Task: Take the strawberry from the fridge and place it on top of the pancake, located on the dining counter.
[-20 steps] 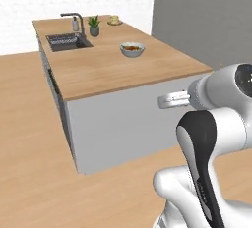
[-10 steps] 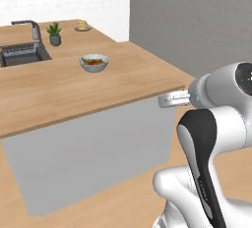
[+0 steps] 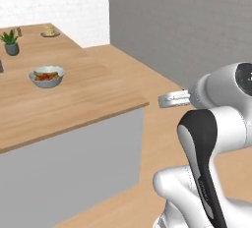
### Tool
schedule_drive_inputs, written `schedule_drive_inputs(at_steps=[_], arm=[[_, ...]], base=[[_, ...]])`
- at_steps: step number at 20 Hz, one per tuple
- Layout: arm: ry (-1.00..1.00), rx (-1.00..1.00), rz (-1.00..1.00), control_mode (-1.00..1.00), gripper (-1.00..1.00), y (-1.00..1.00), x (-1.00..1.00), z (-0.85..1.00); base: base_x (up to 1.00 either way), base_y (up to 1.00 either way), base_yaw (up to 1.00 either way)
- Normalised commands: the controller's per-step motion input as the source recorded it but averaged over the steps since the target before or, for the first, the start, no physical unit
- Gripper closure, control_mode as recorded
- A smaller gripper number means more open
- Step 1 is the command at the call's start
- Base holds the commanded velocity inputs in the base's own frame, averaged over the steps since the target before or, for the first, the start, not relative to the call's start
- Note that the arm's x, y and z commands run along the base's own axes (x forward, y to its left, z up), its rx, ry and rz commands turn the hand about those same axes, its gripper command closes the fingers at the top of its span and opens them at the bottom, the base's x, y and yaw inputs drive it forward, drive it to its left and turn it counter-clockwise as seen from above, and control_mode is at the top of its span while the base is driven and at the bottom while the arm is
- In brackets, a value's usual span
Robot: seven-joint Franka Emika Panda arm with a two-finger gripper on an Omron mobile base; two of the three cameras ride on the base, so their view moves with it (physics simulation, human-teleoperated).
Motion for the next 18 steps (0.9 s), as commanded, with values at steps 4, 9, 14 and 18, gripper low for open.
schedule_drive_inputs(at_steps=[4,9,14,18], arm=[[0.00,0.00,0.00,1.00,1.00,0.00,0.00,0.00],[0.00,0.00,0.00,1.00,1.00,0.00,0.00,0.00],[0.00,0.00,0.00,1.00,1.00,0.00,0.00,0.00],[0.00,0.00,0.00,1.00,1.00,0.00,0.00,0.00]], base=[[0.82,-1.00,-0.08],[0.95,-1.00,-0.03],[1.00,-1.00,0.00],[1.00,-1.00,0.05]])
